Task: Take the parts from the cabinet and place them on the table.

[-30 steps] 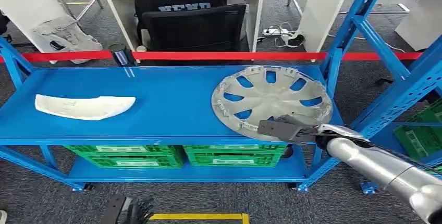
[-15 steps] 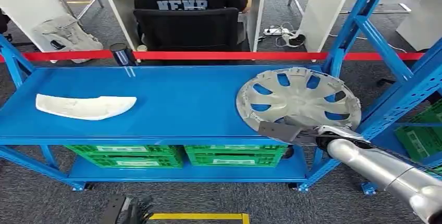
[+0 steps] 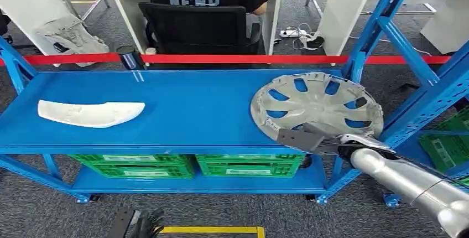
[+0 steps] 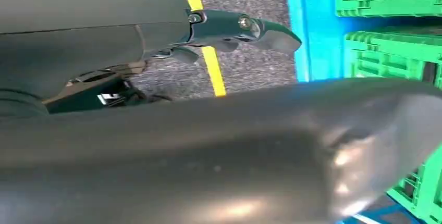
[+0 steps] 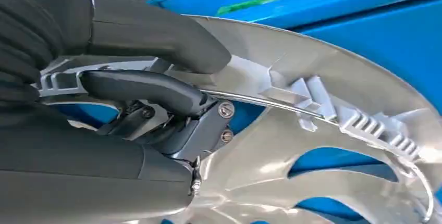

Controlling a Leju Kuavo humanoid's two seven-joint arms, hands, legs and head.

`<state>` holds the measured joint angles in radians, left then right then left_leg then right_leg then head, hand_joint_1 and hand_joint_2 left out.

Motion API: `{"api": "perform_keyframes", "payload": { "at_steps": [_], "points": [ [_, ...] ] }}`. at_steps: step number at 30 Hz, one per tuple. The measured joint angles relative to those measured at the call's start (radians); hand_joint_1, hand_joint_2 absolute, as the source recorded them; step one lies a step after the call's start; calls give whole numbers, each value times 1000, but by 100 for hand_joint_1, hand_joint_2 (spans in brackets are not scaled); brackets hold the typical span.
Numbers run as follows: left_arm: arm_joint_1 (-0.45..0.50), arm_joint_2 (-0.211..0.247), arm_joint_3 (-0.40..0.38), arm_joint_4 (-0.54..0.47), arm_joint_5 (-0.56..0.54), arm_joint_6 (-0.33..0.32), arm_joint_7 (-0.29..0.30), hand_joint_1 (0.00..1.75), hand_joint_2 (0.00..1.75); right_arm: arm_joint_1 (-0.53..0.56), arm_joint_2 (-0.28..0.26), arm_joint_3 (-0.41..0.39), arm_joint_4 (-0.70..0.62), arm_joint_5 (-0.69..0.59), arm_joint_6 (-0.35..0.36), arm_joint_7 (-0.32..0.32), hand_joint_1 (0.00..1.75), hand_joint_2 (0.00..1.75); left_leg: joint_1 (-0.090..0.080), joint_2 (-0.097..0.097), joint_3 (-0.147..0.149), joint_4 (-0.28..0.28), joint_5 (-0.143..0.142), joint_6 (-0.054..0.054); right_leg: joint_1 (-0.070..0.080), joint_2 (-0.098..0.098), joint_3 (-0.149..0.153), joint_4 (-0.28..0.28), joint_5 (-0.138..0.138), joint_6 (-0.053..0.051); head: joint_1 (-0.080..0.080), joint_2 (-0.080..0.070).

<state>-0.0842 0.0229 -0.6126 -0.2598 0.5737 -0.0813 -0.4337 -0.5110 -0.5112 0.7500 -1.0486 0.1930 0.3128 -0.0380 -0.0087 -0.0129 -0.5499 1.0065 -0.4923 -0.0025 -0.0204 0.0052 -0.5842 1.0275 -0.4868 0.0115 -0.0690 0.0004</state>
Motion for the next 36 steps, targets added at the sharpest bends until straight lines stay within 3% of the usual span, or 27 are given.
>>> {"api": "perform_keyframes", "payload": {
  "at_steps": [9, 19, 25, 36],
  "points": [
    [-1, 0, -1, 0, 0, -3, -11, 0, 0, -38, 8, 2, -10, -13, 32, -76, 175, 175, 0, 0, -1, 0, 0, 0, 0, 0, 0, 0, 0, 0, 0, 0],
    [-5, 0, -16, 0, 0, -7, -11, 0, 0, -92, 64, 28, 1, -2, 28, -136, 175, 175, 0, 0, -1, 0, 0, 0, 0, 0, -1, 0, 0, 0, 0, 0],
    [-5, 0, -18, 0, 1, -10, -14, 0, 0, -140, 106, 30, 16, -20, 2, -218, 175, 175, 0, 1, -1, 0, 0, 0, 0, 2, -1, 0, 0, 0, 0, 0],
    [-5, -1, -18, -2, 21, -8, -38, 0, 0, -233, 200, 21, 35, -173, 92, -294, 175, 175, 0, 1, -1, 0, 0, 0, 0, 2, -1, 0, 0, 0, 0, 0]
  ]
}}
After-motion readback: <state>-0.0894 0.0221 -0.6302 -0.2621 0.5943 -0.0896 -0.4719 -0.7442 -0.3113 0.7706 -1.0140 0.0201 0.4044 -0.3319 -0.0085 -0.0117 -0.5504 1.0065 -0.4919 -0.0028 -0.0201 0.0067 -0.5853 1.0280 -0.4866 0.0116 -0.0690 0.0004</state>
